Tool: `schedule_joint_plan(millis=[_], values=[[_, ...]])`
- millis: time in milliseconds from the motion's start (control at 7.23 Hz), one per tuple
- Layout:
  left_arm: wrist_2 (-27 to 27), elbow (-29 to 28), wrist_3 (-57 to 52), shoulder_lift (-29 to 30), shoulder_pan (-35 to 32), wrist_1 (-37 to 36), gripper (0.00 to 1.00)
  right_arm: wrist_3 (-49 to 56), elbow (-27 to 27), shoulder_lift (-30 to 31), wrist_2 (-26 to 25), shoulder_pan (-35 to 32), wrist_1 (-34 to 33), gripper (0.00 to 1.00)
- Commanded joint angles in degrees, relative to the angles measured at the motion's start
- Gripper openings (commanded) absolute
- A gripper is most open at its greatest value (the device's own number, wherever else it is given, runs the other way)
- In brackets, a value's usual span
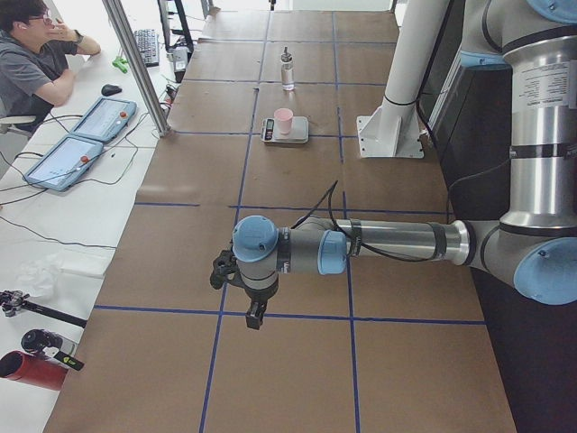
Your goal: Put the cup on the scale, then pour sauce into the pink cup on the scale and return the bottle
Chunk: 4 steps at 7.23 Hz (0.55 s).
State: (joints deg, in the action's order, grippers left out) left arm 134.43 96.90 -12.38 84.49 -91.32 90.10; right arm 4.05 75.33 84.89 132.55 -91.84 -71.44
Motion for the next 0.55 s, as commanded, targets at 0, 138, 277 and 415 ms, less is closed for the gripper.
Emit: schedule_joint_plan(millis=[0, 138, 277, 415], values=[[-0.14, 0.04, -0.1, 0.41, 0.0, -0.01, 1.0, 0.79, 3.04, -0.34, 0.34, -3.6, -10.16, 1.0], [0.04, 0.3, -0.19, 0.32, 0.0, -0.1, 1.0, 0.79, 6.02, 0.8, 0.16, -3.96, -12.82, 1.0], [0.04, 0.05, -0.28, 0.5, 0.09, -0.01, 1.0, 0.79, 8.14, 1.24, 0.25, -3.35, -14.76, 1.0], [-0.05, 0.74, -0.28, 0.06, -0.09, -0.1, 1.0, 0.7, 10.86, 2.29, 0.16, -3.08, -15.48, 1.0]])
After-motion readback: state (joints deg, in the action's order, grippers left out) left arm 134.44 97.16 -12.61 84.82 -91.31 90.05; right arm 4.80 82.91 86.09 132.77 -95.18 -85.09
